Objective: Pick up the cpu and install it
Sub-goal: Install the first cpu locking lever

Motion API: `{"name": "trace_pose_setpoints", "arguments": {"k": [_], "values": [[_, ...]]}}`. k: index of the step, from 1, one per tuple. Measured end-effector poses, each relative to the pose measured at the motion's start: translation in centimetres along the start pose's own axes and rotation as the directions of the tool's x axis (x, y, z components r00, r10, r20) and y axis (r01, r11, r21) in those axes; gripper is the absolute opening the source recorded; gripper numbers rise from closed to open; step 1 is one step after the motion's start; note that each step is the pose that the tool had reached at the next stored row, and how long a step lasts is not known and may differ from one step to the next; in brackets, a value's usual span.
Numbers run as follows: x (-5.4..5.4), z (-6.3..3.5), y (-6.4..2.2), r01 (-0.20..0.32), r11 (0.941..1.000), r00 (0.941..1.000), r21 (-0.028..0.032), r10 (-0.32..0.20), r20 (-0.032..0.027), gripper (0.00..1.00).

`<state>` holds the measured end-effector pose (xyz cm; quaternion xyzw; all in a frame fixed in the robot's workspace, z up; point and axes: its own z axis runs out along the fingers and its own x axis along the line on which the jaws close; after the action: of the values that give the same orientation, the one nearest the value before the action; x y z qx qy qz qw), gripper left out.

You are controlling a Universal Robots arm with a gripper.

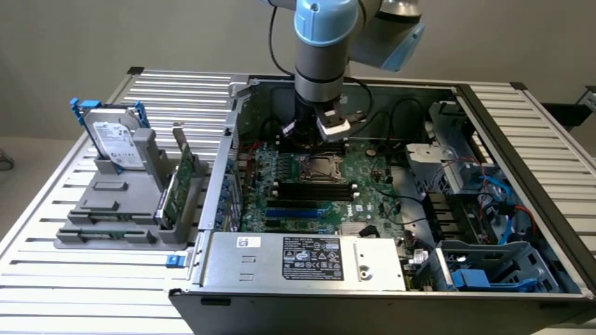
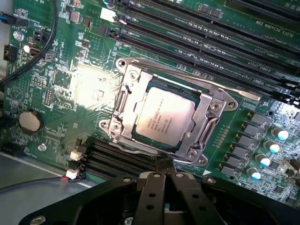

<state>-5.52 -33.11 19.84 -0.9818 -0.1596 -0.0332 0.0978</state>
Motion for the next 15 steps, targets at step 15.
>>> {"name": "trace_pose_setpoints", "arguments": {"k": [15], "values": [[0.01, -0.01, 0.00, -0.166, 0.9860, 0.9858, -0.0132, 0.166, -0.0280, 0.11]]}}
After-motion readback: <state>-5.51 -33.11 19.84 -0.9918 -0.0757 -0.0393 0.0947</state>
